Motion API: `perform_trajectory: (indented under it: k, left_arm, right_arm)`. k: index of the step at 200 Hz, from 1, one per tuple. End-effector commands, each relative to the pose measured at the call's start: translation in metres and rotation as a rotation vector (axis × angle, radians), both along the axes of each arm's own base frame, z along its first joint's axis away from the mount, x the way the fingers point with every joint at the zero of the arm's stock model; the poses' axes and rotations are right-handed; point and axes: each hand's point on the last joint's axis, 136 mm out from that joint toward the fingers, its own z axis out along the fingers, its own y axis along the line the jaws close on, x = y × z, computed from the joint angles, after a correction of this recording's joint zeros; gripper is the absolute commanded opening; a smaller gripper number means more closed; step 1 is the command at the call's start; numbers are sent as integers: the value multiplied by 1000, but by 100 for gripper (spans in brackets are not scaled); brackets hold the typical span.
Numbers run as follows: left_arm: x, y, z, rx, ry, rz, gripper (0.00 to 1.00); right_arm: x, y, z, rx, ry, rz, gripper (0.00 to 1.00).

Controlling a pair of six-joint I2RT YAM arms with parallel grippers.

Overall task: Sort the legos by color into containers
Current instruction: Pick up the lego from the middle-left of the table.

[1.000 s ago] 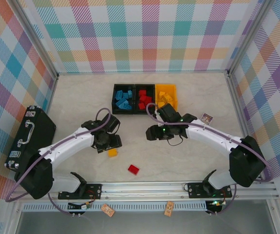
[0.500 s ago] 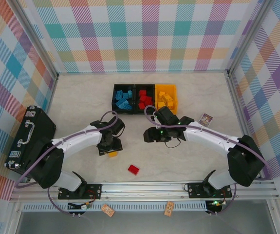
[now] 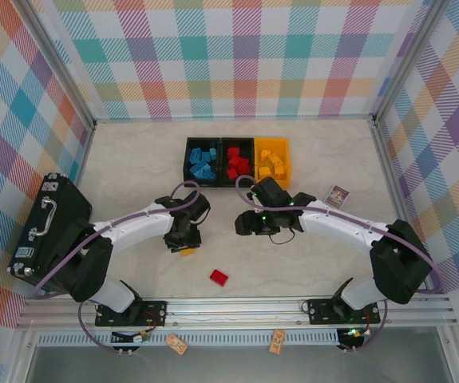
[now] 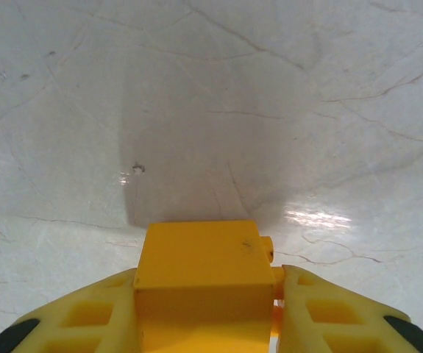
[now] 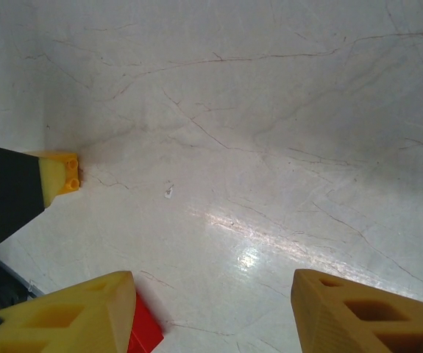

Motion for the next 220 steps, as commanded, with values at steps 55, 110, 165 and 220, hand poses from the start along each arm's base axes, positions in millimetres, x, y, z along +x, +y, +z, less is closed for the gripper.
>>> perform_trajectory:
  k: [55,110,165,220]
  left_arm:
    - [48,-51,39,-72,-94,-99,29]
    - [89,-119,57,-158,-159,-183,28]
    - [140,-185,75,-275,-245,-218,27]
    - [186,-226,83,-301,-313,-244,27]
  right_arm:
    - [-3,-29,15,28,-21,-87,58]
    - [-7,-74,23,28,-35,-204,59]
    - [-12,-117,25,28,-38,-330,60]
    - [-21,-138,23,7,-39,-397,60]
